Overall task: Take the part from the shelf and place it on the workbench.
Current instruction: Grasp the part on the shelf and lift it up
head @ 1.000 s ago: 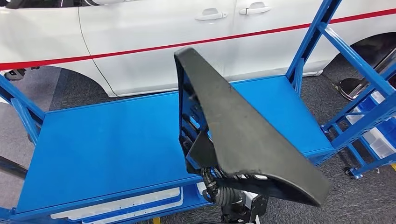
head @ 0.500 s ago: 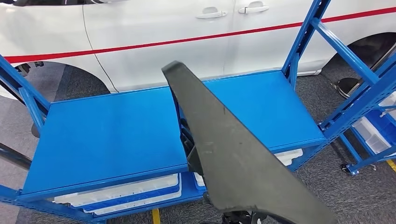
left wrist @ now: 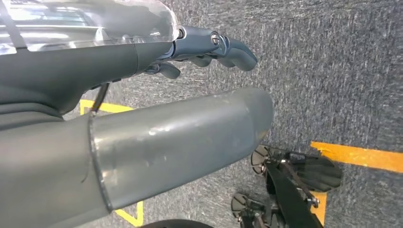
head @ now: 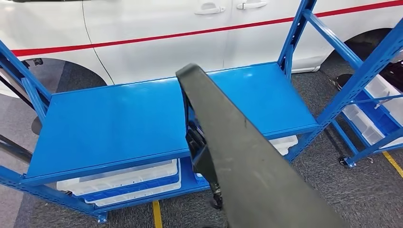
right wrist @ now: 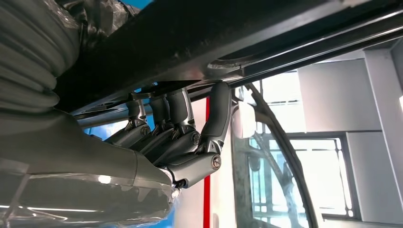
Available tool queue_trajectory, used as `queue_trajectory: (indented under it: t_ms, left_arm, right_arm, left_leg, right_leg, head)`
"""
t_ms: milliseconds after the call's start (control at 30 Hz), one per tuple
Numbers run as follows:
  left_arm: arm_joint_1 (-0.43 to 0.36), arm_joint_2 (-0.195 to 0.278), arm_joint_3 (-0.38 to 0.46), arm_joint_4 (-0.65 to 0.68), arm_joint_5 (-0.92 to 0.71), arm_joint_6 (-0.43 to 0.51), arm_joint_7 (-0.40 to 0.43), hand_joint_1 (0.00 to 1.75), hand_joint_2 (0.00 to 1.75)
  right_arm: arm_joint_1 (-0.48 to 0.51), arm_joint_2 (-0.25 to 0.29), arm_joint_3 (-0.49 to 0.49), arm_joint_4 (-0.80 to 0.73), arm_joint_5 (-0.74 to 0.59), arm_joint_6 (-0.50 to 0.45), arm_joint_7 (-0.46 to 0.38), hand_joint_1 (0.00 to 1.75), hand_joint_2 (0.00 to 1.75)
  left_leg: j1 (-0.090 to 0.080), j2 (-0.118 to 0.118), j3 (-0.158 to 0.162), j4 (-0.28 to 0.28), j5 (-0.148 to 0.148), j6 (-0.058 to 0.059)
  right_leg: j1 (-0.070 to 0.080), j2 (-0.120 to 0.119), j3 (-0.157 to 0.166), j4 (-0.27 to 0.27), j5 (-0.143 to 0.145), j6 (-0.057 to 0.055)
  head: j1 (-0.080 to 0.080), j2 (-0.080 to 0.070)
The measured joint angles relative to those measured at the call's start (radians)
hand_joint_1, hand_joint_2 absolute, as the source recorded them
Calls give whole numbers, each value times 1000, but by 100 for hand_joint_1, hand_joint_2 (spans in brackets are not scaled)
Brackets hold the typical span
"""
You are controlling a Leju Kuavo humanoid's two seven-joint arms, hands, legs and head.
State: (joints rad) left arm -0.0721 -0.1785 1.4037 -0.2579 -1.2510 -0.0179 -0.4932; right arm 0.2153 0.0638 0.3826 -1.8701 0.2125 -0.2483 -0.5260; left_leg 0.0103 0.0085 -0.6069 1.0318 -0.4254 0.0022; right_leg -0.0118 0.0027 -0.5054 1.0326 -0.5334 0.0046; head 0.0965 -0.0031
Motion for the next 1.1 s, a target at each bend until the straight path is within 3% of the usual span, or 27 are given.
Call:
queue_trajectory:
  t_ms: [67,133,200,233,300,367,433,500,567,600,700,733,767,800,867,933,967,1033,1067,1100]
  left_arm:
    - [1,1,1,0,0,0,0,0,0]
    - [1,1,2,0,0,0,1,0,0]
    - [1,1,2,0,1,-1,4,0,0]
    - [1,2,2,0,2,-1,5,0,0]
    - [1,3,2,0,5,-2,7,0,0]
    - [-1,6,2,0,8,-2,8,0,0]
    - [-4,8,2,0,9,-2,8,0,0]
    - [-5,9,2,0,9,-3,9,0,0]
    - [-5,9,3,0,9,-3,9,0,0]
    - [-5,9,3,0,10,-3,10,0,0]
    - [-4,9,3,0,15,-3,14,0,0]
    - [-4,9,3,0,17,-3,15,0,0]
    - [-4,9,3,0,18,-3,17,0,0]
    - [-4,9,4,0,19,-3,17,0,0]
    - [-3,9,5,0,21,-4,18,0,0]
    - [-4,8,7,0,25,-5,18,0,0]
    - [-4,8,8,0,27,-5,18,0,0]
    - [-3,8,10,0,31,-7,18,0,0]
    - [-2,8,11,0,33,-8,18,0,0]
    - [-2,9,12,0,34,-8,18,0,0]
  right_arm:
    - [-1,1,0,-1,0,0,0,175,175]
    - [-1,4,0,-3,0,1,0,175,175]
    - [-1,6,0,-3,1,3,1,175,175]
    - [-1,6,0,-3,1,4,1,175,175]
    - [-1,6,0,-3,2,4,1,175,175]
    - [-1,6,0,-3,2,5,1,175,175]
    - [-1,6,0,-3,2,5,1,175,175]
    - [-1,6,0,-3,3,6,1,175,175]
    - [-1,6,0,-3,2,6,1,175,175]
    - [0,6,0,-3,0,7,1,175,175]
    - [3,6,0,-2,-17,8,1,175,175]
    - [4,6,0,-2,-25,9,1,175,175]
    - [6,6,0,-2,-31,9,1,175,175]
    - [7,6,0,-2,-38,10,1,175,175]
    - [10,6,-1,-2,-49,15,1,175,175]
    - [12,6,-2,-2,-58,23,3,175,175]
    - [12,6,-2,-2,-63,27,5,175,175]
    - [13,7,-4,0,-73,36,8,175,175]
    - [13,7,-4,1,-77,39,10,175,175]
    - [13,8,-5,2,-81,42,12,175,175]
  left_leg:
    - [3,-2,-10,13,-14,-12]
    - [7,-4,-36,82,-94,-21]
    - [7,-4,-62,197,-183,-26]
    - [7,-4,-65,243,-199,-27]
    - [7,-4,-29,249,-165,-23]
    - [2,-5,70,130,-120,-8]
    - [-6,-5,166,-12,-124,6]
    - [-14,-5,191,-65,-130,12]
    - [-10,-2,177,-73,-106,22]
    - [-8,1,165,-77,-92,29]
    - [-6,7,115,-76,-52,41]
    - [-6,7,96,-72,-40,40]
    - [-6,8,77,-65,-29,38]
    - [-5,8,57,-57,-19,35]
    - [-3,8,19,-35,-6,27]
    - [-4,8,-7,-11,3,17]
    - [-5,9,-14,-4,8,11]
    - [-4,13,-19,-1,19,-3]
    - [-2,12,-23,2,15,-10]
    - [0,10,-31,17,-8,-16]
  right_leg:
    - [-2,-4,-16,-5,17,-18]
    - [-4,-8,-40,-9,40,-34]
    - [0,-8,-68,-8,62,-40]
    - [2,-9,-83,-6,73,-40]
    - [6,-10,-112,-2,93,-39]
    - [9,-10,-136,3,113,-36]
    - [10,-12,-147,5,131,-27]
    - [7,-15,-147,0,150,-14]
    - [5,-14,-153,2,148,-2]
    - [5,-11,-161,20,120,3]
    - [0,-6,-196,175,-31,13]
    - [-2,-6,-201,233,-53,17]
    - [-3,-6,-197,269,-48,20]
    - [-5,-6,-177,275,-22,22]
    - [-9,-6,-91,186,23,24]
    - [-6,-6,3,49,2,17]
    - [-4,-5,26,8,-17,10]
    - [0,-2,25,-10,-19,-10]
    - [-1,0,17,-11,-10,-19]
    - [-1,2,7,-12,1,-29]
  head:
    - [0,0]
    - [0,0]
    - [0,0]
    - [0,0]
    - [0,0]
    - [0,0]
    - [0,0]
    - [-1,0]
    - [-2,0]
    - [-1,0]
    - [-1,0]
    - [-1,0]
    - [-1,0]
    - [-1,0]
    - [-1,0]
    - [-1,0]
    - [-2,0]
    - [-1,0]
    - [-1,0]
    - [-1,0]
